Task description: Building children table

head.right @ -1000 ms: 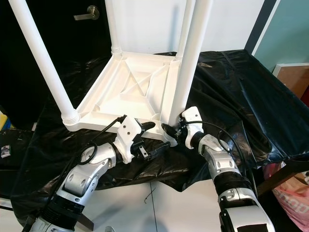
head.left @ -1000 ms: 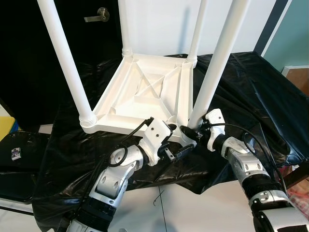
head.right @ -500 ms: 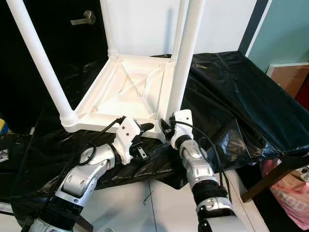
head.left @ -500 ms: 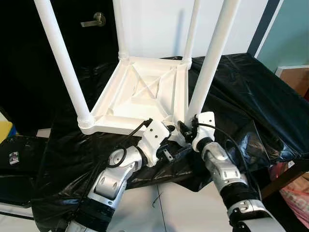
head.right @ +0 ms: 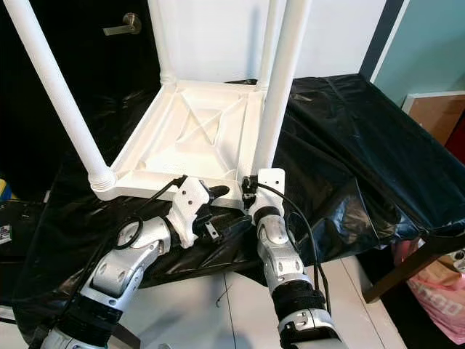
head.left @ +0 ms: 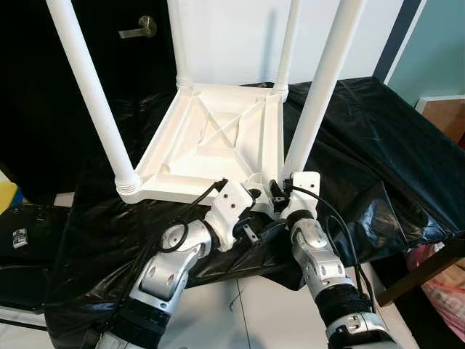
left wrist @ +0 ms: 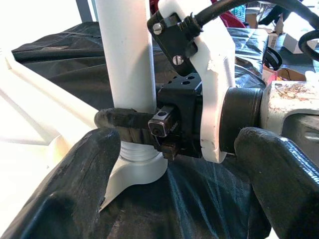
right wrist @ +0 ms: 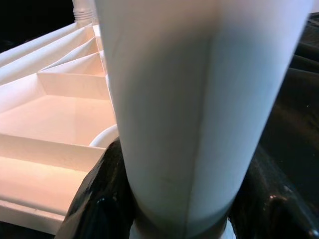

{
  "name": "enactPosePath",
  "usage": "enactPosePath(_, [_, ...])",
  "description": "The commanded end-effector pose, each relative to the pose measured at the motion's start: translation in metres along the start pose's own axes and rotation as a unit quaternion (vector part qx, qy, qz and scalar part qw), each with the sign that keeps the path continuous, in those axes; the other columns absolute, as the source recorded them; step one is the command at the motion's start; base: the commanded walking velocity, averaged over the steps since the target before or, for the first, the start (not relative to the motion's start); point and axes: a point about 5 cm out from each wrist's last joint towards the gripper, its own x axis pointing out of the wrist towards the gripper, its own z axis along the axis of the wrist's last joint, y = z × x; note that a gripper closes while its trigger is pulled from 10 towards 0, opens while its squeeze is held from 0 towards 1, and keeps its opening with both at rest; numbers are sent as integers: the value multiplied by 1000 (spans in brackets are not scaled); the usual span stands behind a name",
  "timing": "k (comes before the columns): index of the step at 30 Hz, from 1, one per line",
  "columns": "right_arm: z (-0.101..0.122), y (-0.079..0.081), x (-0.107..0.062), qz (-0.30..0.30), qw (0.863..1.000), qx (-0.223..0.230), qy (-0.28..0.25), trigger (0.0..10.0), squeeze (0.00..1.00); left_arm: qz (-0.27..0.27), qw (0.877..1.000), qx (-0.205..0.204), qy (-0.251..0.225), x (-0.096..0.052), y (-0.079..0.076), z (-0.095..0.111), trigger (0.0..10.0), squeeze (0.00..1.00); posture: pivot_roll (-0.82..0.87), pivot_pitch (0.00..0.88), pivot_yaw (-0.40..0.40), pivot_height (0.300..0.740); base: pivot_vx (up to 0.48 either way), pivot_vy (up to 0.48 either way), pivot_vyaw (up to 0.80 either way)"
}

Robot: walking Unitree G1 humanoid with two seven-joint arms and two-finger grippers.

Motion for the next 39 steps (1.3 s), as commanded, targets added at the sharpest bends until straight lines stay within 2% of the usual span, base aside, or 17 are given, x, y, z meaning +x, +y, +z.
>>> enactPosePath(1, [-13, 1, -4, -4, 999, 9, 30, 10000, 0, 14, 1000, 2, 9, -2, 1, -3, 10000, 0, 7, 0, 4, 740, 0, 0, 0])
enactPosePath(5, [-10, 3, -3, 2, 1000, 0, 20, 10000, 0, 14, 1000, 4, 10, -2, 2, -3, 10000, 0, 5, 0, 4, 740, 0, 0, 0])
enactPosePath(6, [-9, 3, -4, 0, 1000, -2, 20, 10000, 1000, 14, 1000, 4, 10, -2, 2, -3, 10000, 0, 5, 0, 4, 740, 0, 0, 0])
enactPosePath(13, [-1, 2, -11, 46, 999, 13, -10, 10000, 1000, 15, 1000, 7, 10, -1, 2, -2, 10000, 0, 3, 0, -1, 740, 0, 0, 0])
enactPosePath(17, [11, -21, -13, 121, 992, 9, -39, 10000, 1000, 13, 1000, 4, 5, -1, 1, 0, 10000, 0, 1, 0, -1, 740, 0, 0, 0])
enactPosePath(19, [13, -24, -14, 132, 990, 9, -39, 10000, 1000, 13, 1000, 4, 5, 0, 1, 0, 10000, 0, 1, 0, -1, 740, 0, 0, 0])
enactPosePath(20, [16, -30, -13, 153, 987, 0, -43, 10000, 0, 13, 1000, 4, 5, -1, 1, 0, 10000, 0, 0, 0, 0, 740, 0, 0, 0])
enactPosePath(23, [22, -41, -11, 211, 976, -34, -42, 10000, 0, 11, 1000, 0, 2, -1, 1, 1, 10000, 0, -2, 0, 3, 740, 0, 0, 0])
enactPosePath(26, [22, -42, -8, 243, 968, -50, -35, 10000, 0, 10, 1000, 0, 0, 0, 1, 2, 10000, 0, -1, 0, 5, 740, 0, 0, 0])
enactPosePath(32, [23, -37, 2, 301, 951, -73, -19, 10000, 0, 10, 1000, 5, 0, 1, 4, 3, 10000, 0, 3, 0, 7, 740, 0, 0, 0])
enactPosePath(39, [24, -32, 9, 326, 941, -84, -9, 10000, 0, 10, 1000, 8, 1, 1, 5, 3, 10000, 0, 10, 0, 1, 740, 0, 0, 0])
